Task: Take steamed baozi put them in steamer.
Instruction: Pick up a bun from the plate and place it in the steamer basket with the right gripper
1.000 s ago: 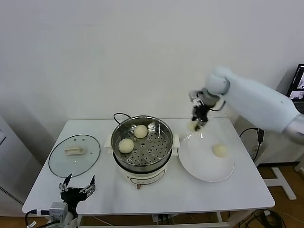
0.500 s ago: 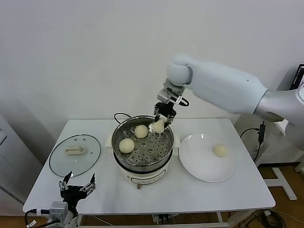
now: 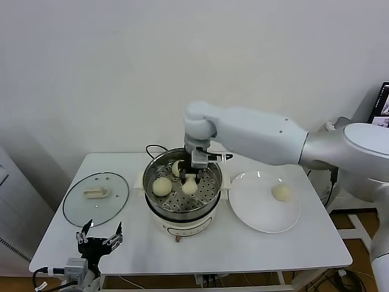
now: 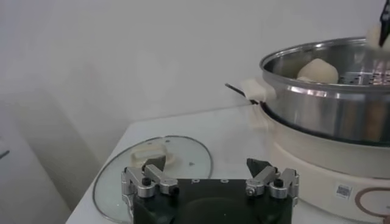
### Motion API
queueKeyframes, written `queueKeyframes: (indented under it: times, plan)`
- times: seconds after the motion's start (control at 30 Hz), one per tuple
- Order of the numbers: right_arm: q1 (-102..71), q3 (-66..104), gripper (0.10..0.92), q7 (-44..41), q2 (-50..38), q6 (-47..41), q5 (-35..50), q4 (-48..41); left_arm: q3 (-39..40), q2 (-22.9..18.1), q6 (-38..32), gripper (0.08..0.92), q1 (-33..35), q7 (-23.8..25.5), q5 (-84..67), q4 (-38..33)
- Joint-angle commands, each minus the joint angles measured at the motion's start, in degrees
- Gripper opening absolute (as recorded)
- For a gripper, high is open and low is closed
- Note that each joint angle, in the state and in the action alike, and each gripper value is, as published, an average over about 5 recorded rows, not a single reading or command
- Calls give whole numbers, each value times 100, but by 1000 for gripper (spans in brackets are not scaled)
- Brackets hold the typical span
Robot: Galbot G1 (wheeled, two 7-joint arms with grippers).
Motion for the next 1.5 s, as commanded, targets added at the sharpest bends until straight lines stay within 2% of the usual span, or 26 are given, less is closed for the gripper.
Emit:
queueKeyframes:
  times: [0.03,0.63,0.73,0.97,1.1,1.2,1.37,1.5]
  plan:
    - [-444,-31,390,196,181,600,-616,253,1,-281,-5,823,3,-3,-3,4]
    - [-563,-4,399,187,260,433,-659,173,2,-281,-1,823,-15,2,-25,1]
    - [-517,3,456,169,239,347,-596,237,15,-281,3,823,-15,8,-21,-5]
    - [-370,99,646,3,178,17,-471,224,23,-281,0,823,-12,8,-19,10]
    - [-165,226,757,-150,65,-266,-187,251,32,-281,2,823,-14,9,-16,11]
    - [47,312,809,-238,-101,-458,80,299,52,-281,5,823,-20,11,-9,7]
    - [563,507,822,-602,-763,-1416,832,399,66,-281,-1,823,8,14,-9,-24]
    - [998,510,823,-916,-1571,-3306,1768,353,53,-281,24,823,6,31,-64,-51]
